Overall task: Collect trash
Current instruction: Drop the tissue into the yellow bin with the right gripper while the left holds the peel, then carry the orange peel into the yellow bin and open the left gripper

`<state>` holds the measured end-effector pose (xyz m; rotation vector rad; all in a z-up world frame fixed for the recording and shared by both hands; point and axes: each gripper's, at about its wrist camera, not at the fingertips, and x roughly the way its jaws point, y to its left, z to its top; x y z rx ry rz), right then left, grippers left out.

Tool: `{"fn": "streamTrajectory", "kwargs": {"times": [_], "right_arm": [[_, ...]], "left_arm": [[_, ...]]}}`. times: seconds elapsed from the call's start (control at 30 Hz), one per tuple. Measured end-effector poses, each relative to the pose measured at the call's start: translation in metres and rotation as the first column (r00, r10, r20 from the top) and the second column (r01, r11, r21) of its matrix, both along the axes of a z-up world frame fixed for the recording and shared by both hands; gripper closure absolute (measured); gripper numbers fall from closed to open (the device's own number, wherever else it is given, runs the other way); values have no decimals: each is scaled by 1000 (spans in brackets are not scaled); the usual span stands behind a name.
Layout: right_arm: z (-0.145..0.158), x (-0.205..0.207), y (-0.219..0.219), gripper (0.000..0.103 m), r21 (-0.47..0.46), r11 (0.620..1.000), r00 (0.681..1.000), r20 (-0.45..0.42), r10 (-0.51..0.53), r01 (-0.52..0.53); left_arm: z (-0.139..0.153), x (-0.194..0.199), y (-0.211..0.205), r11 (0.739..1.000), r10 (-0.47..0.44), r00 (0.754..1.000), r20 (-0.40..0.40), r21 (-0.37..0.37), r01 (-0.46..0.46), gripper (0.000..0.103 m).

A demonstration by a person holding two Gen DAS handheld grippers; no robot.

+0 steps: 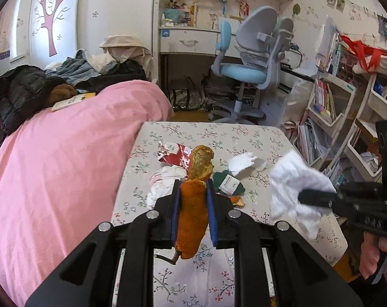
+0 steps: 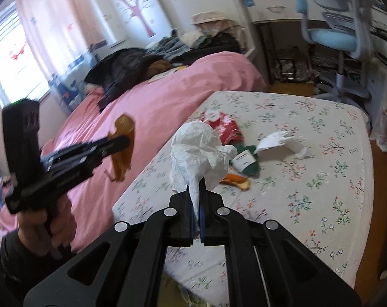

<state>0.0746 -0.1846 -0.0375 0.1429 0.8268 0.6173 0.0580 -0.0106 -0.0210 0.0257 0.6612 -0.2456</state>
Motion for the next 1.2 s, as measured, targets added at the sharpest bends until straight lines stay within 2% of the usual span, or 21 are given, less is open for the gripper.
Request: {"fn": "streamTrajectory", "kwargs": {"times": [0.1, 0.23, 0.33, 0.47, 0.53, 0.6, 0.63, 0.67, 0.7, 0.73, 0.8, 0.87, 0.93, 1.07, 1.2], "right_arm": [[-2, -14, 14, 100, -18, 996, 997, -13, 82, -82], [-14, -39, 43, 100, -56, 970, 971, -50, 233, -236], [-32, -57, 67, 100, -91, 928, 930, -108, 351, -361], [-58, -82, 99, 100, -135, 853, 857, -194, 477, -505], [-69, -92, 109, 99, -138, 821, 825, -227, 518, -554], [-78, -100, 115, 98, -151, 800, 805, -249, 538, -581], [-83, -102, 118, 90, -150, 789, 793, -270, 547, -596], [-87, -105, 121, 74, -157, 776, 780, -287, 556, -611], [-89, -106, 123, 64, -170, 770, 779, -286, 558, -614], [-88, -107, 124, 50, -181, 767, 779, -281, 560, -616], [-84, -108, 124, 48, -167, 764, 774, -270, 573, -623], [-81, -104, 120, 46, -174, 774, 787, -254, 562, -609], [-72, -97, 111, 45, -183, 802, 818, -224, 529, -569], [-47, -69, 83, 36, -184, 900, 917, -132, 375, -395], [-24, -49, 48, 32, -148, 965, 976, -58, 208, -215]], "left_arm": [[3, -4, 4, 1000, 15, 1000, 13, 1, -15, 84], [4, -8, 13, 999, 36, 999, 13, -9, -36, 84], [5, -10, 19, 998, 57, 998, 10, -19, -57, 84], [6, -11, 28, 996, 83, 997, 3, -37, -82, 84], [6, -13, 32, 995, 91, 996, -1, -45, -91, 84], [5, -14, 34, 994, 95, 995, -4, -45, -95, 84], [5, -14, 35, 995, 95, 996, -5, -44, -95, 84], [4, -15, 35, 995, 94, 996, -7, -43, -94, 84], [4, -15, 34, 995, 93, 996, -9, -41, -94, 84], [4, -15, 33, 995, 93, 996, -10, -38, -93, 84], [3, -16, 33, 995, 93, 996, -15, -34, -94, 84], [1, -17, 34, 995, 93, 995, -22, -30, -93, 84], [-1, -18, 34, 995, 94, 995, -31, -24, -95, 84], [-11, -26, 32, 995, 93, 993, -66, -16, -94, 84], [-23, -36, 24, 996, 84, 990, -111, 1, -84, 84]]}}
